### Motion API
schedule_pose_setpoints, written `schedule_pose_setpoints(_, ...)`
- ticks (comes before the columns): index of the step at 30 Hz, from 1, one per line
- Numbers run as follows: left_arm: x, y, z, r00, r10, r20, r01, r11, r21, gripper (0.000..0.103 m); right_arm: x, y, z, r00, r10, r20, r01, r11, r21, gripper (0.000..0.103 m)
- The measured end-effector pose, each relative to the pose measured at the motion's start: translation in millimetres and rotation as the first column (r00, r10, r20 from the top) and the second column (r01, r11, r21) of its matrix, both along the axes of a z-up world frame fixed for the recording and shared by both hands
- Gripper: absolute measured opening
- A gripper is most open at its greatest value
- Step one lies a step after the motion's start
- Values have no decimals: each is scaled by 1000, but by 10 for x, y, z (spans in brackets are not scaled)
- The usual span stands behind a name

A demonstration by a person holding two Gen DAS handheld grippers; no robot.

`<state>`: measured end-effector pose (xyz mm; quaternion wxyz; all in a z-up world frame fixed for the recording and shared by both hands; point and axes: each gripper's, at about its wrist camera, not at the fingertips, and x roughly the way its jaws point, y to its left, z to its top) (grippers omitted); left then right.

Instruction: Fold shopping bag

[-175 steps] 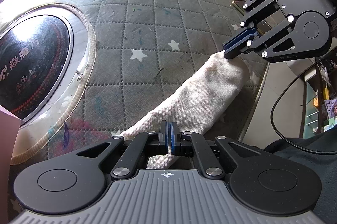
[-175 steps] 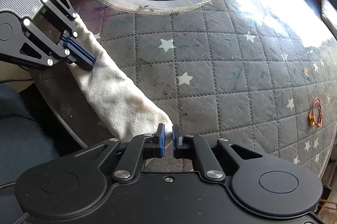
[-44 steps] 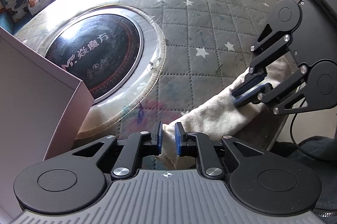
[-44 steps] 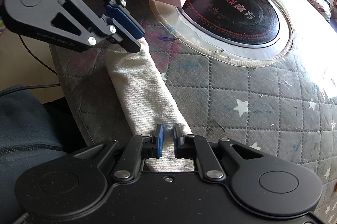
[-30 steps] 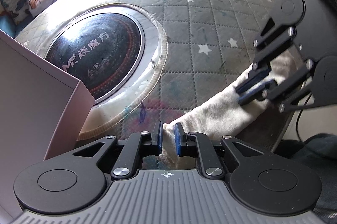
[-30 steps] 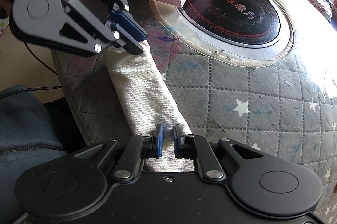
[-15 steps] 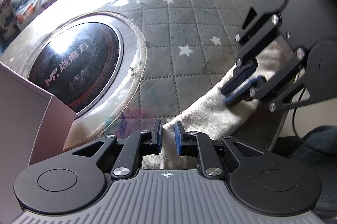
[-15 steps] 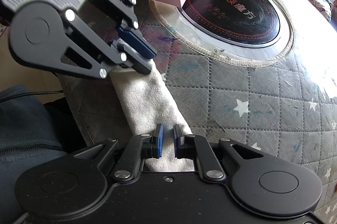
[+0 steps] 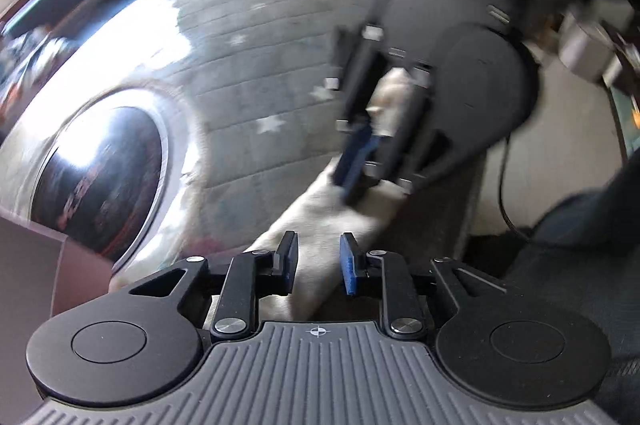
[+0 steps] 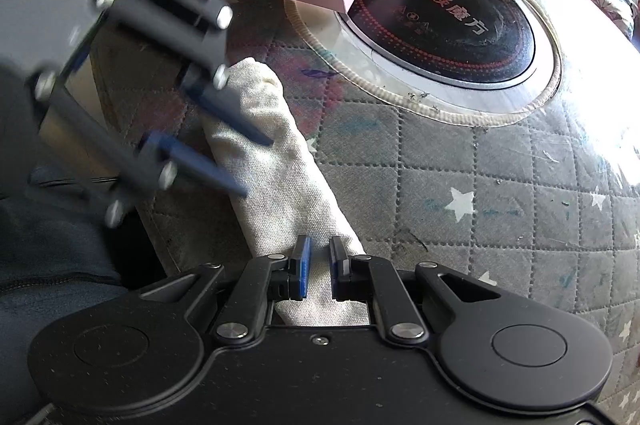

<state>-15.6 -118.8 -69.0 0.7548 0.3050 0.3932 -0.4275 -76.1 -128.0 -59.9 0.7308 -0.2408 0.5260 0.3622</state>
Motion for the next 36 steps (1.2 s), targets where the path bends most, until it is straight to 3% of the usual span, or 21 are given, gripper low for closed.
schedule_pose_setpoints(5, -116, -84, -105, 993, -101, 60, 99, 994, 38, 35, 53, -29, -15, 1000, 0, -30, 0, 1000, 11, 12)
schedule_pose_setpoints(14, -208, -174, -277, 965, -211, 159, 197, 975, 101, 38, 96, -70, -28, 998, 4, -63, -2, 1000, 28, 12)
schedule_pose_setpoints(15, -206, -179, -284, 963, -215, 160, 201, 974, 102, 38, 92, -71, -27, 998, 5, -67, -3, 999, 33, 16)
schedule_pose_setpoints(18, -150, -178, -282, 971, -202, 130, 192, 978, 86, 32, 62, -65, -25, 997, 14, -81, -9, 998, 57, 34)
schedule_pose_setpoints(23, -66, -201, -254, 974, -209, 87, 202, 976, 84, 26, -59, -9, -23, 999, 30, -23, -29, 999, 36, 34)
schedule_pose_setpoints(28, 94, -234, -200, 977, -210, 23, 208, 975, 73, 23, -26, -30, -22, 996, 66, -52, -63, 996, 60, 43)
schedule_pose_setpoints(31, 166, -233, -158, 980, -199, 0, 199, 979, 53, 20, -71, -26, -28, 991, 128, -42, -126, 990, 59, 55)
schedule_pose_setpoints(36, 253, -236, -109, 984, -177, -21, 177, 984, 27, 18, -311, 55, -78, 960, 270, 75, -269, 963, -24, 56)
